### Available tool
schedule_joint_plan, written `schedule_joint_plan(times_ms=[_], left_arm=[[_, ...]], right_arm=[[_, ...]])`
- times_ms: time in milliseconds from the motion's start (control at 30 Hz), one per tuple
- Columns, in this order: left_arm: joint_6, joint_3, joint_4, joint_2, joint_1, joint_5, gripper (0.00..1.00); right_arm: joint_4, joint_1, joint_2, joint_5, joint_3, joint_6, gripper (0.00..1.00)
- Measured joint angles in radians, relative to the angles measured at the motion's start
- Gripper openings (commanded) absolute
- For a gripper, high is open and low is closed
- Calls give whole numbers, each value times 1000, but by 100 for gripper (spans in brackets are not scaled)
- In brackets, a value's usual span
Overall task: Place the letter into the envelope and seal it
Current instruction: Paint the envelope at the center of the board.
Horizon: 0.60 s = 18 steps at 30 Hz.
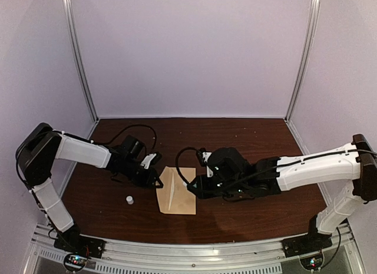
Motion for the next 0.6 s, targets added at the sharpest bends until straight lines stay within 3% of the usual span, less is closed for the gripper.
schedule_joint_plan(times_ms=[67, 367, 600], left_arm=[[16, 16, 8, 19, 0, 18, 0], [79, 37, 1, 45, -13, 97, 0], [132, 98, -49, 80, -121, 97, 0]], right_arm=[[-10, -3, 18, -10, 5, 5, 0], [-90, -27, 43, -48, 11, 12, 0], [-130, -43, 93, -92, 25, 20, 0]])
